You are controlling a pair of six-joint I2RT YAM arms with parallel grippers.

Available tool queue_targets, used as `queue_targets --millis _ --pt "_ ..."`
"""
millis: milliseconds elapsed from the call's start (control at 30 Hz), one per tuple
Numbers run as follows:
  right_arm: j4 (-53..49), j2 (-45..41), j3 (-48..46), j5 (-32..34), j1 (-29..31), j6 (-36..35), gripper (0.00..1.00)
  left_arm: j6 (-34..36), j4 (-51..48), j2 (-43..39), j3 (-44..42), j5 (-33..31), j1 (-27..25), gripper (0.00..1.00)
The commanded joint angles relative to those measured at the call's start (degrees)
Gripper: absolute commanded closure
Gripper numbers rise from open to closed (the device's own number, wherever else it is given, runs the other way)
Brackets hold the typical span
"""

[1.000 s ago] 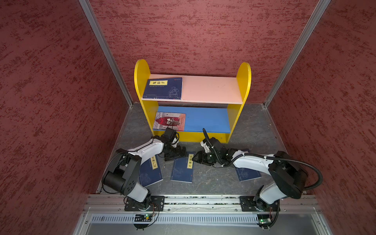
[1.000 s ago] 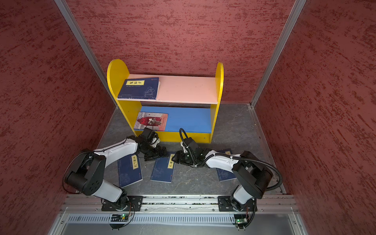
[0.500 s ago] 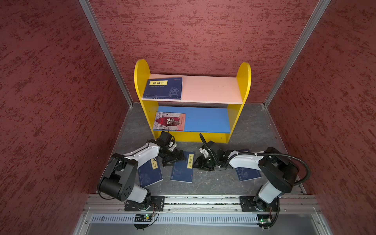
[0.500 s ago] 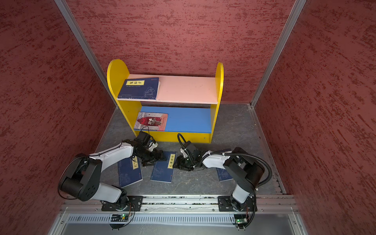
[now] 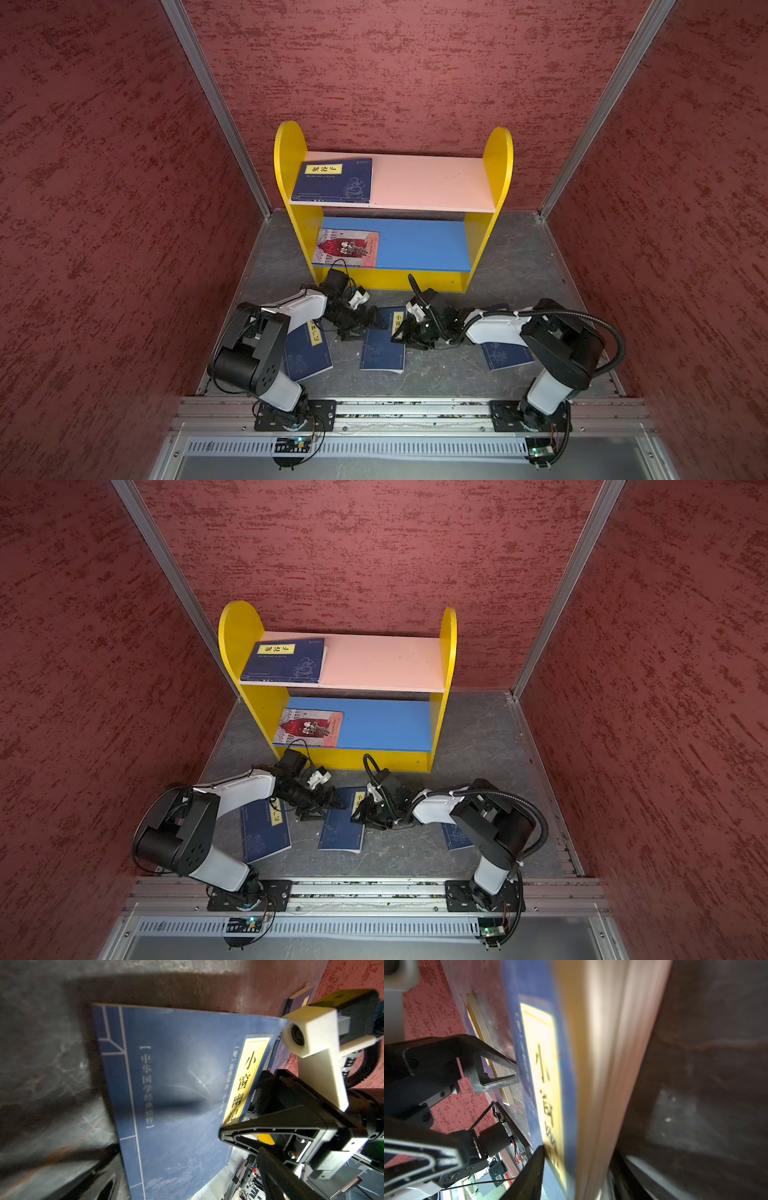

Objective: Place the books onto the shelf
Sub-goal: 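Tilt the book upright with the right gripper while the left grips its spine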

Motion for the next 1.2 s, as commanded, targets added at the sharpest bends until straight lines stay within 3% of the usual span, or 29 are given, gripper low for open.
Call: queue_targets --millis 0,400,667,767,900,1033,1167 --pt "-1.82 3.54 -1.63 5.66 0.62 0.64 0.52 2.01 0.52 -1.89 -2.28 2.54 0.25 0.01" --pt "-7.88 4.82 1.15 8.54 0.66 -2.38 0.52 -1.91 5.88 -9.23 -6.19 11.52 4.16 0.03" --pt "-10.37 4.30 2.30 9.52 0.64 -3.37 0.51 -4.32 7.72 -9.89 -6.30 13.57 4.97 0.06" --pt "-10.22 3.74 2.18 9.78 0.66 -3.23 0.51 -3.72 6.75 -10.28 -6.19 13.26 5.10 0.19" --pt "-9.08 2.63 1.52 9.88 0.57 -2.63 0.51 -2.79 4.99 -11.47 -5.84 10.12 5.15 0.49" --pt "-7.41 0.56 0.53 10.24 0.41 -1.58 0.51 -2.58 4.62 -12.00 -5.84 8.98 5.23 0.58" --pt "-7.20 -3.14 -0.22 11.66 0.18 -1.10 0.50 -2.26 3.38 -12.48 -5.35 6.89 5.22 0.86"
